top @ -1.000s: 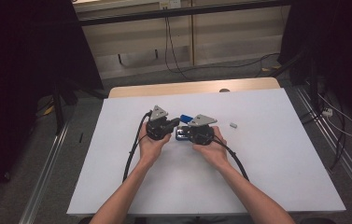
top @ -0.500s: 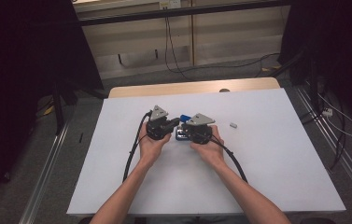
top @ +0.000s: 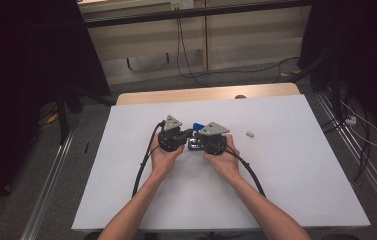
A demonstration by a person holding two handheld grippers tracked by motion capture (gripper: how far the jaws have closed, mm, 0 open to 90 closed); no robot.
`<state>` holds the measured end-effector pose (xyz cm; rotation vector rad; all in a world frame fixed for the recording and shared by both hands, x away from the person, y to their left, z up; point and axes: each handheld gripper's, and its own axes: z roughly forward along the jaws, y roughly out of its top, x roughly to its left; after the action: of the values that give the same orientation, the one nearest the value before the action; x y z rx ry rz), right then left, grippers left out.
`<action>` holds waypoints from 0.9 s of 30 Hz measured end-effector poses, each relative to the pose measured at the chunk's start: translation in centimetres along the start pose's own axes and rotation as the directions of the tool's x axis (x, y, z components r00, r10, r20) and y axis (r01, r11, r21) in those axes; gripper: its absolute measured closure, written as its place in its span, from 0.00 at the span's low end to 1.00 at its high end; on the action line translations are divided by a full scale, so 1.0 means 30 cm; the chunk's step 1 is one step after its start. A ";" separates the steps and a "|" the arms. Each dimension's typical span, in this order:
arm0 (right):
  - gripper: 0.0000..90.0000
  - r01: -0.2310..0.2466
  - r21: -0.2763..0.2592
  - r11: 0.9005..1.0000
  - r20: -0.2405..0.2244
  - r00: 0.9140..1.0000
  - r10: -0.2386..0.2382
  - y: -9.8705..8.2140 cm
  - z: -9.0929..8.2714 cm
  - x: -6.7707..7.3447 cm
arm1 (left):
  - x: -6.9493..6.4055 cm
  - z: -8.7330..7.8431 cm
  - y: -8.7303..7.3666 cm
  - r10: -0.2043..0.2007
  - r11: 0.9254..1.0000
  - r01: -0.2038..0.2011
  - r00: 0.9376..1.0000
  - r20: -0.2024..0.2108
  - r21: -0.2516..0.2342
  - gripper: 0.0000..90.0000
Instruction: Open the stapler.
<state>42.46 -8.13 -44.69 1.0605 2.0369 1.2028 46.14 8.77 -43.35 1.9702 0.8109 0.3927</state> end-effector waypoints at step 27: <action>1.00 -0.003 -0.003 1.000 0.015 1.000 0.003 -0.002 -0.002 -0.001 | 0.008 0.012 -0.035 0.000 1.000 0.000 1.000 0.019 0.003 1.00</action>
<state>42.41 -8.21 -44.70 1.0685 2.0225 1.1956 46.12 9.06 -44.46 1.9742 0.8002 0.3723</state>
